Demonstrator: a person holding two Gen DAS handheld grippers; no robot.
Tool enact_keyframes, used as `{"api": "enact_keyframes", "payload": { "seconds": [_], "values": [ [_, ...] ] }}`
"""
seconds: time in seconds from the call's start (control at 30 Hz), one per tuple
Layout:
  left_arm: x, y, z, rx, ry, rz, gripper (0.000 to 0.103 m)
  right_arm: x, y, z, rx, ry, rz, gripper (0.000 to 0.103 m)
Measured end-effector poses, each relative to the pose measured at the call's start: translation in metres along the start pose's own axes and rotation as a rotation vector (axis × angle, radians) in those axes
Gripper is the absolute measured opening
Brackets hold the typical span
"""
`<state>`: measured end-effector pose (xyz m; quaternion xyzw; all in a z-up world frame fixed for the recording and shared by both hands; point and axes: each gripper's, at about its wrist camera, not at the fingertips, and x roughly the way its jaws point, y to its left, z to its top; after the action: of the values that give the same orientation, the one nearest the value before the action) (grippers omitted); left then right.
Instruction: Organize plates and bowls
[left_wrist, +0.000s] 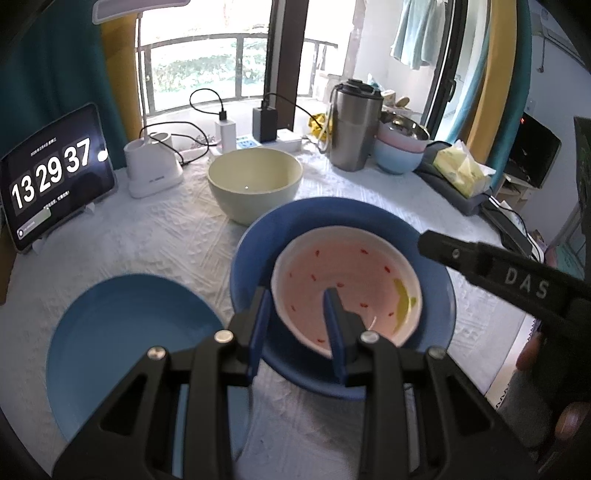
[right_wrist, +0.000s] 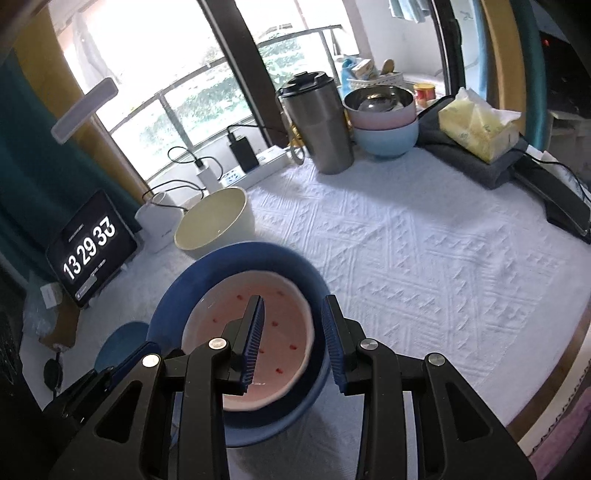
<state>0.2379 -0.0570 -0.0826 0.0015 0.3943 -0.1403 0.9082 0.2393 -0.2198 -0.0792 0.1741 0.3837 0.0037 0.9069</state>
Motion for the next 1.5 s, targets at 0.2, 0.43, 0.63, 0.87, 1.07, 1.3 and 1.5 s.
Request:
{"api": "enact_keyframes", "payload": {
  "seconds": [0.2,0.43,0.63,0.87,1.07,1.3,1.5],
  "values": [
    [-0.002,0.004,0.004,-0.009,-0.008,-0.003,0.032,0.003,0.0,0.002,0.004,0.003,-0.001,0.034],
    [-0.003,0.01,0.013,-0.024,-0.019,-0.004,0.032,0.006,0.006,0.006,-0.012,0.007,0.014,0.034],
    [-0.002,0.015,0.02,-0.031,-0.025,-0.002,0.032,0.009,0.01,0.012,-0.015,0.005,0.02,0.034],
    [0.0,0.02,0.03,-0.04,-0.031,0.003,0.033,0.013,0.015,0.019,-0.027,0.008,0.026,0.034],
    [-0.001,0.024,0.038,-0.046,-0.042,0.007,0.034,0.016,0.018,0.027,-0.034,0.006,0.032,0.034],
    [0.002,0.028,0.048,-0.055,-0.046,0.012,0.035,0.021,0.021,0.035,-0.043,0.007,0.036,0.034],
    [0.008,0.031,0.057,-0.062,-0.045,0.016,0.035,0.025,0.022,0.042,-0.053,0.009,0.038,0.034]
  ]
}}
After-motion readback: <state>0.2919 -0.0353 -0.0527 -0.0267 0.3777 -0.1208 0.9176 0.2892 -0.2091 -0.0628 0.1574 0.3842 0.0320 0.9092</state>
